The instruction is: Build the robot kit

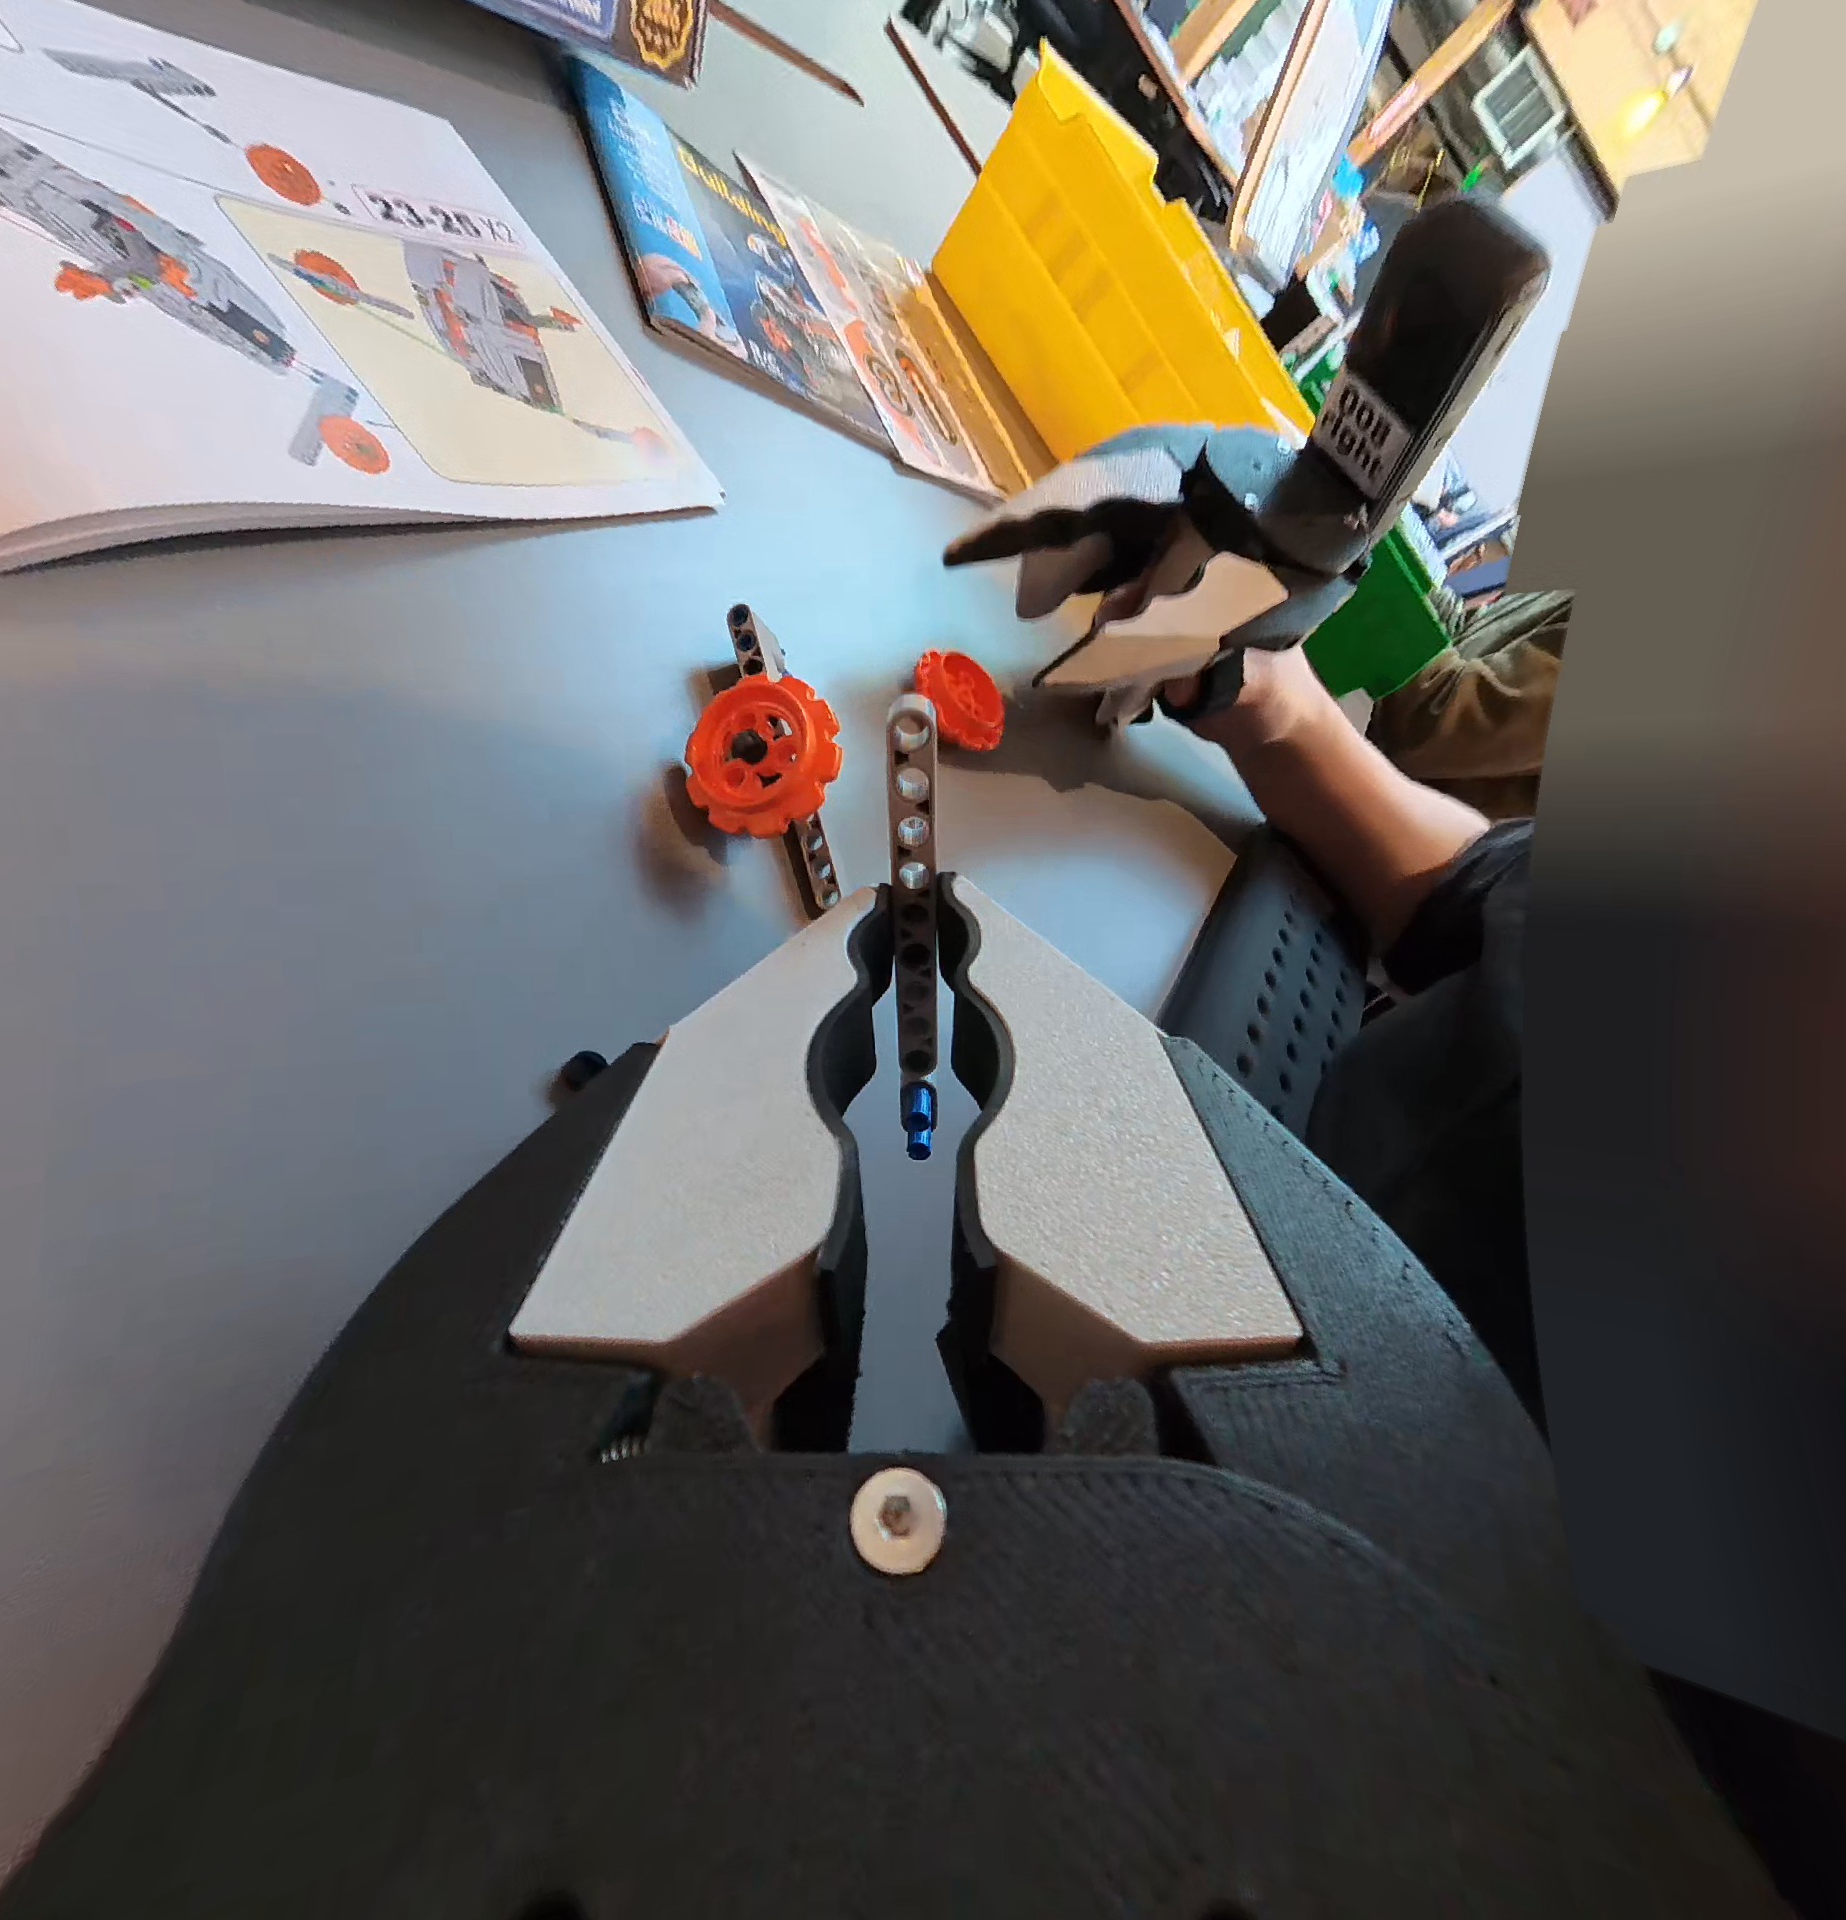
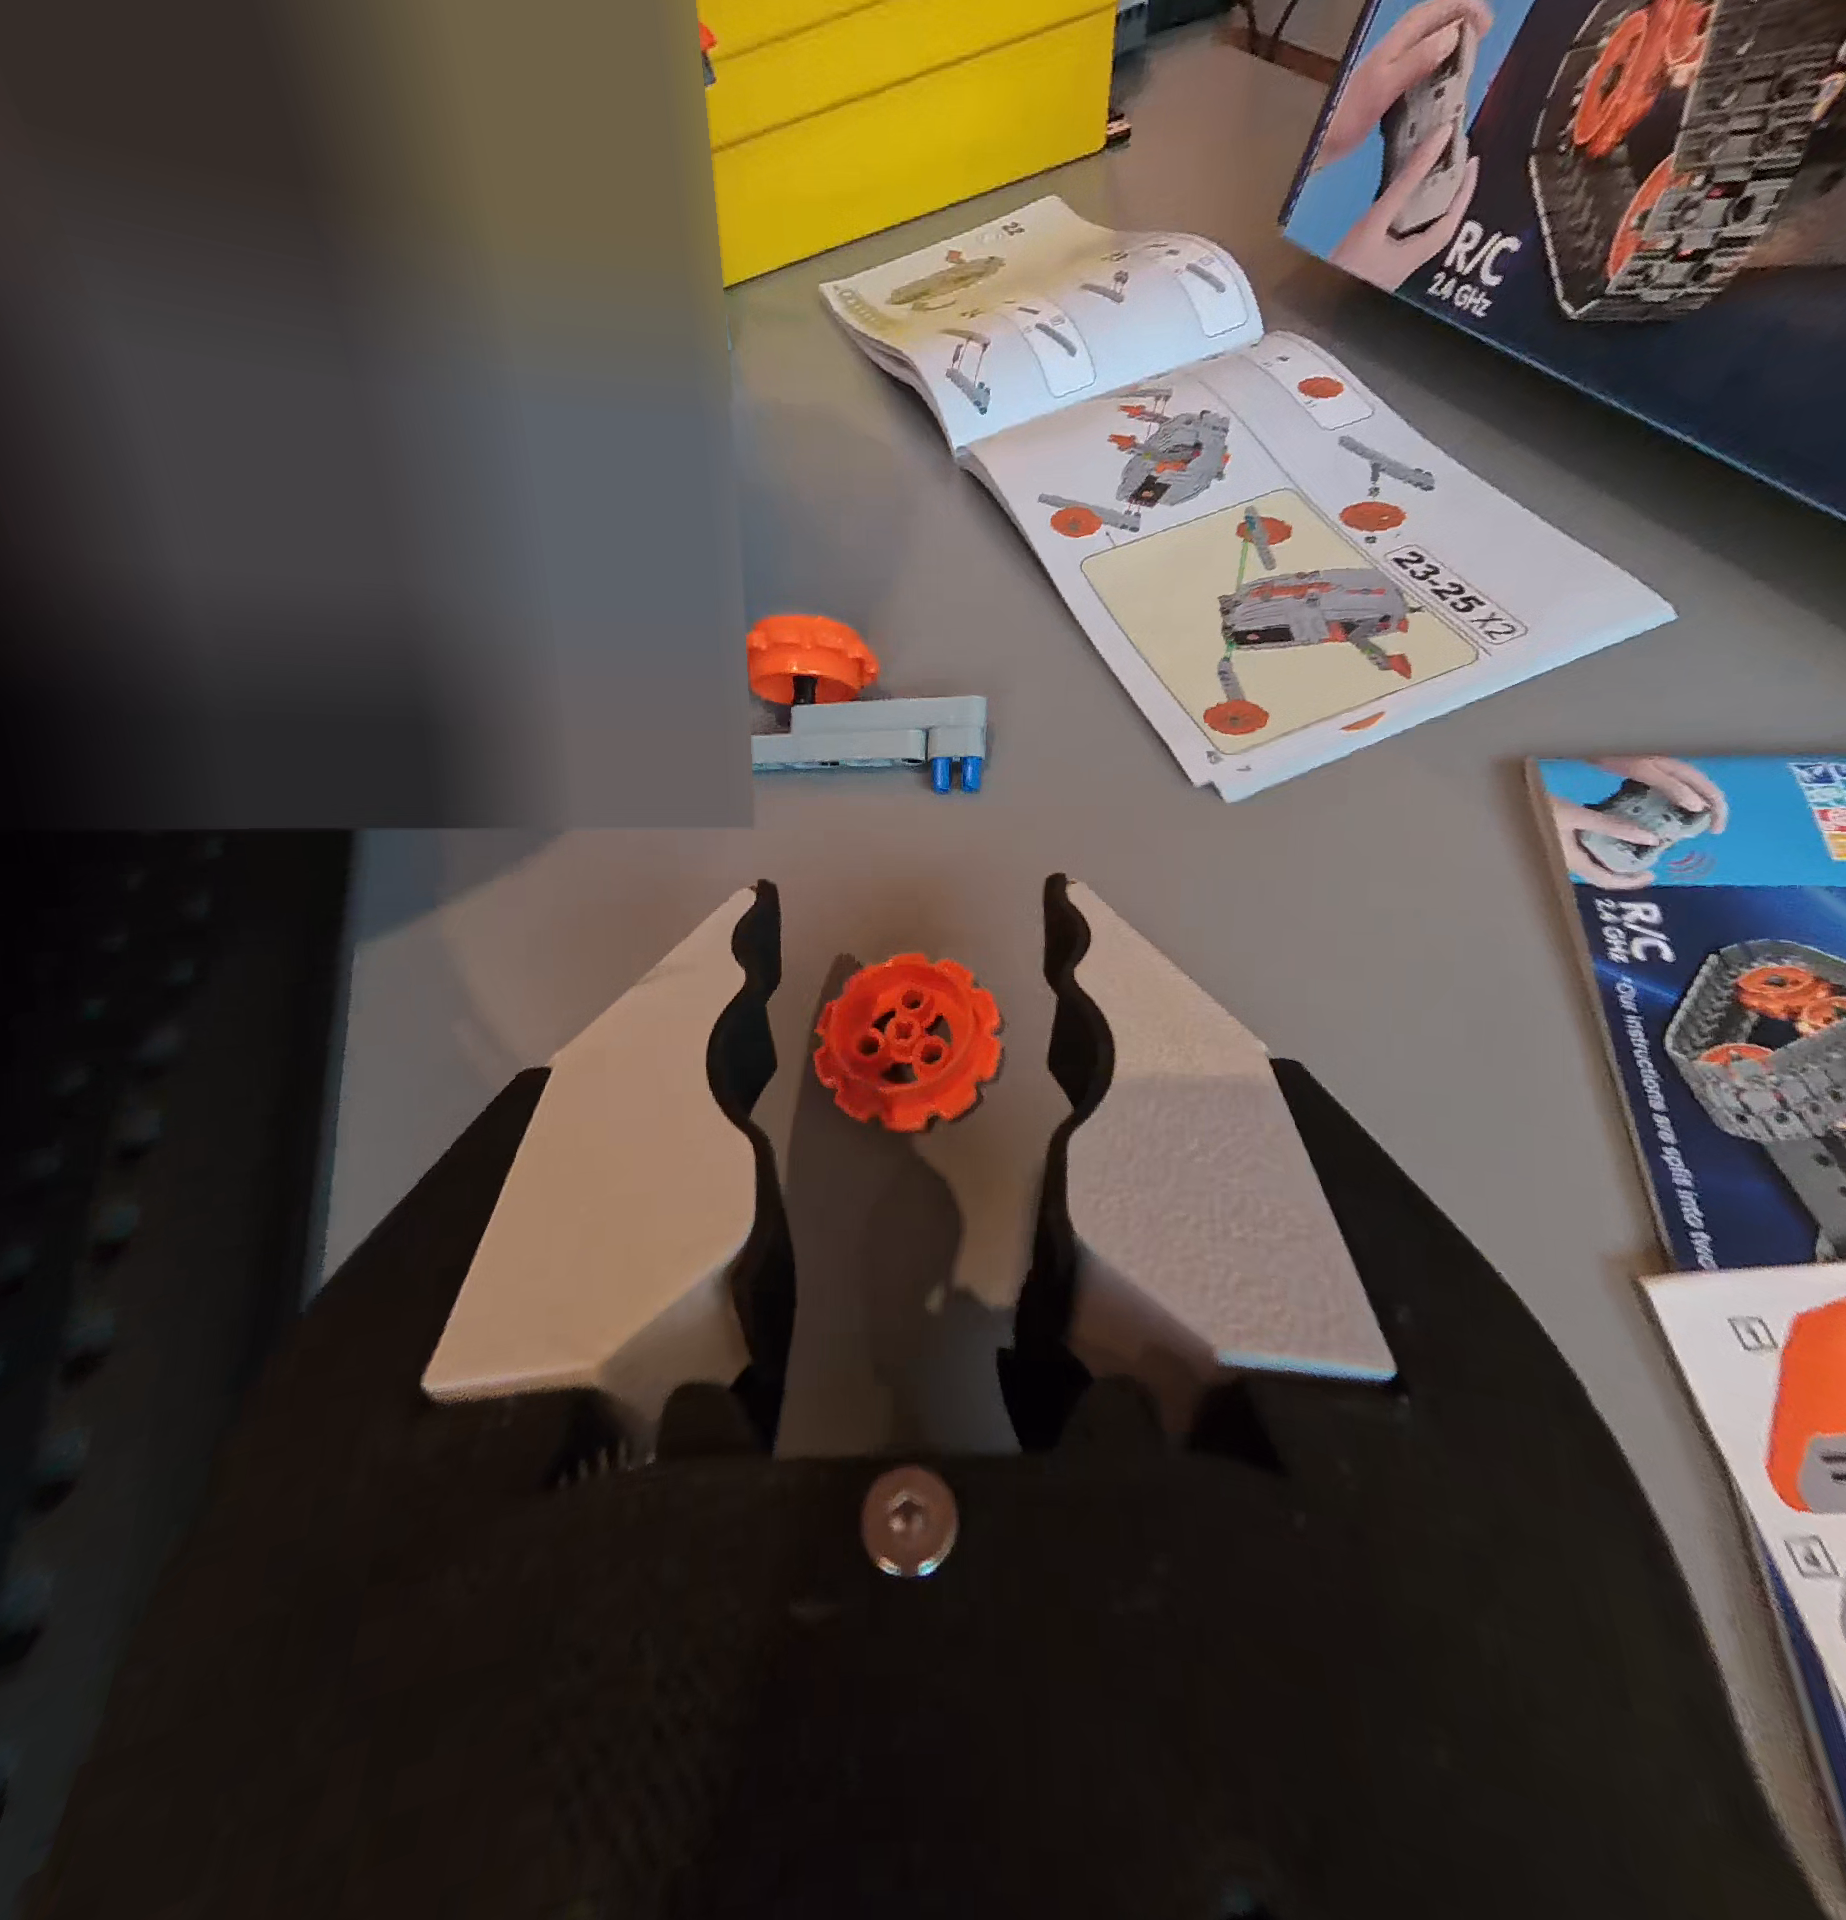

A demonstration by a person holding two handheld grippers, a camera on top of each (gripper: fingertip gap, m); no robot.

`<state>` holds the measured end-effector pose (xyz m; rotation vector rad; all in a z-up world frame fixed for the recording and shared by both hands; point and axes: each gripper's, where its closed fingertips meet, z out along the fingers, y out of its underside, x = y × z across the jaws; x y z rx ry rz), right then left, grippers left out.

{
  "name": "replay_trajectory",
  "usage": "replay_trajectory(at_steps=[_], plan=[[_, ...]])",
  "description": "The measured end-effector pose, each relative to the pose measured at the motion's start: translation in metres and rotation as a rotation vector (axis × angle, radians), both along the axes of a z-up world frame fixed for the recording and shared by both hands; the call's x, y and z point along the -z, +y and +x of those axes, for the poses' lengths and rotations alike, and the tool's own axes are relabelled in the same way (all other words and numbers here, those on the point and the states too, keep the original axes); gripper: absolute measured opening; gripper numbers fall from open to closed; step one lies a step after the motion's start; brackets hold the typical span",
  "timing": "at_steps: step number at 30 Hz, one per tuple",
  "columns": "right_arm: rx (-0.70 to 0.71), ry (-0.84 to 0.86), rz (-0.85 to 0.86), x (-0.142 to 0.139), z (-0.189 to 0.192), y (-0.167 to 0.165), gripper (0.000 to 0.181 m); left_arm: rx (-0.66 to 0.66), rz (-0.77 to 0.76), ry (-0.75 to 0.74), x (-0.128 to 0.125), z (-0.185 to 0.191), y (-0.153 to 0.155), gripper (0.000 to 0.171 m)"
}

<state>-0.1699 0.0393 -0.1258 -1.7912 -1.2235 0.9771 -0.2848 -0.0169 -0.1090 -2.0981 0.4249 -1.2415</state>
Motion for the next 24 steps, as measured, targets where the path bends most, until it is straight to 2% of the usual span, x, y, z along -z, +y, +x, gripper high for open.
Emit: replay_trajectory(at_steps=[4, 10, 13, 19, 22, 24], plan=[[-0.037, -0.032, 0.032, 0.002, -0.011, -0.007, 0.051, 0.033, -0.037, 0.004, 0.005, 0.004, -0.004, 0.005], [-0.037, -0.166, 0.271, 0.006, -0.001, -0.010, 0.049, 0.025, -0.060, -0.019, 0.005, 0.002, -0.002, 0.005], [-0.019, -0.150, 0.317, 0.002, 0.000, -0.015, 0.043, 0.033, -0.086, 0.027, 0.015, 0.004, -0.001, 0.005], [0.044, -0.071, 0.230, -0.005, -0.006, -0.015, 0.041, 0.082, -0.119, 0.055, 0.022, 0.011, -0.006, 0.006], [0.008, -0.034, 0.258, -0.018, -0.033, -0.015, 0.041, 0.097, -0.136, 0.049, 0.024, 0.013, -0.007, 0.005], [-0.073, 0.017, 0.212, -0.031, -0.055, -0.018, 0.039, 0.107, -0.142, 0.047, 0.025, 0.014, -0.008, 0.006]])
